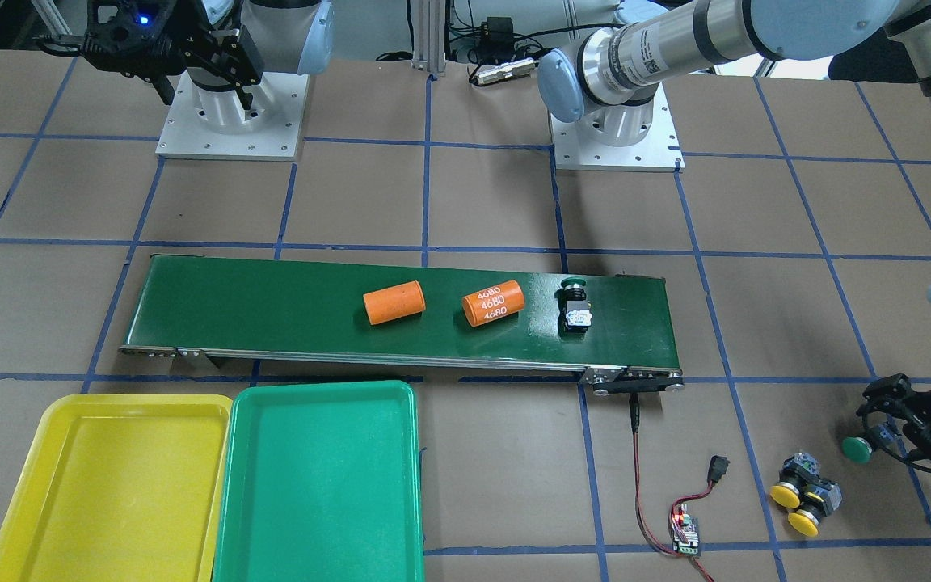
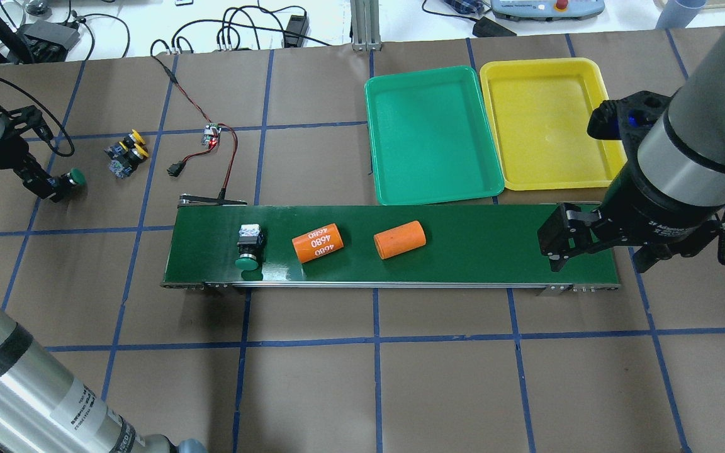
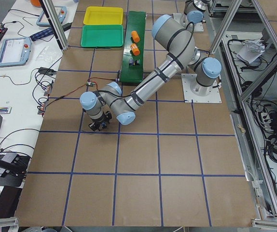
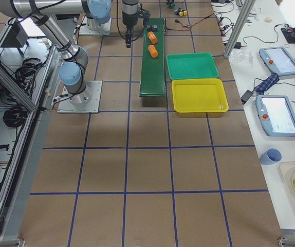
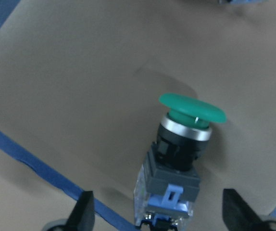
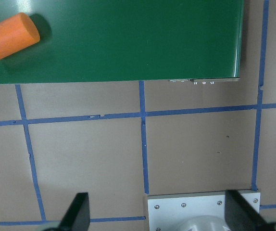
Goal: Sort buttons by color to trays
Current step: 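Grasp a second green button from the pile with the left gripper, then place the green button on the belt while the right arm lowers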
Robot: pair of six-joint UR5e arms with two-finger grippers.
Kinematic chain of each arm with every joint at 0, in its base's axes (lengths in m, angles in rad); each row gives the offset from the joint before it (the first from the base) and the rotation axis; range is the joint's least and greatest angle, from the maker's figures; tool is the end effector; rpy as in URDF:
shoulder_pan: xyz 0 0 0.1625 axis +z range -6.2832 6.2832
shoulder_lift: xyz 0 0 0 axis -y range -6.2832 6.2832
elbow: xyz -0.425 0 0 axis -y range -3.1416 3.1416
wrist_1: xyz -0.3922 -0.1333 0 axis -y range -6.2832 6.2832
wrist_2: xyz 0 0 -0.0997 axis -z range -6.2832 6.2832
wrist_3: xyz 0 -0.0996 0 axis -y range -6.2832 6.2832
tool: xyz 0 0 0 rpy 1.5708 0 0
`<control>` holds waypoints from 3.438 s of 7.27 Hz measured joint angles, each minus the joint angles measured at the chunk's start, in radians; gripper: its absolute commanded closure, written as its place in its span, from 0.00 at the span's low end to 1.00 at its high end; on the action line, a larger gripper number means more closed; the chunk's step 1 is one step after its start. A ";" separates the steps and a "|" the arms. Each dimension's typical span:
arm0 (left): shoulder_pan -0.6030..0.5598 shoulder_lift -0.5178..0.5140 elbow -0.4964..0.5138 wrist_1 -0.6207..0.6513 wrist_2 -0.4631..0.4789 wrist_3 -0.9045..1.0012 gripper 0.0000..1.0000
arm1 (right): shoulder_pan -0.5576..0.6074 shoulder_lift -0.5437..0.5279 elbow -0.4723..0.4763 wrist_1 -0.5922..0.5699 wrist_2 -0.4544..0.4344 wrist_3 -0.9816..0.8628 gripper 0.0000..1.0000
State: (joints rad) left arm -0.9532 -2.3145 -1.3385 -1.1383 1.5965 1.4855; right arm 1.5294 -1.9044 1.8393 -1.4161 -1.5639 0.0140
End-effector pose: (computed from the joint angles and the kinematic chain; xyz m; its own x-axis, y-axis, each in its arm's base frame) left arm 0.3111 -0.6638 0.1762 -0.6447 0.7606 0.0764 0.7640 0.6444 0.0322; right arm 0.1197 -0.3478 0.4815 -0.9984 0.0559 -0.0056 0.0552 0.9945 0.0896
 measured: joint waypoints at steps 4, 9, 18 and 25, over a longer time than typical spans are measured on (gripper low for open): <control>-0.020 0.041 -0.023 -0.037 0.001 -0.038 1.00 | 0.000 0.000 0.000 0.001 0.000 0.000 0.00; -0.189 0.408 -0.416 -0.080 -0.010 -0.641 1.00 | 0.000 0.000 0.001 0.003 0.000 0.000 0.00; -0.529 0.584 -0.637 0.019 -0.013 -1.333 0.01 | -0.002 0.018 0.000 -0.034 0.002 0.002 0.00; -0.288 0.391 -0.274 -0.042 -0.004 -0.898 0.00 | -0.001 0.119 0.000 -0.095 0.016 0.006 0.00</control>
State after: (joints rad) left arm -1.2413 -1.9239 -1.6125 -1.1805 1.5922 0.5871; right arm 1.5279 -1.7851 1.8391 -1.5115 -1.5483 0.0204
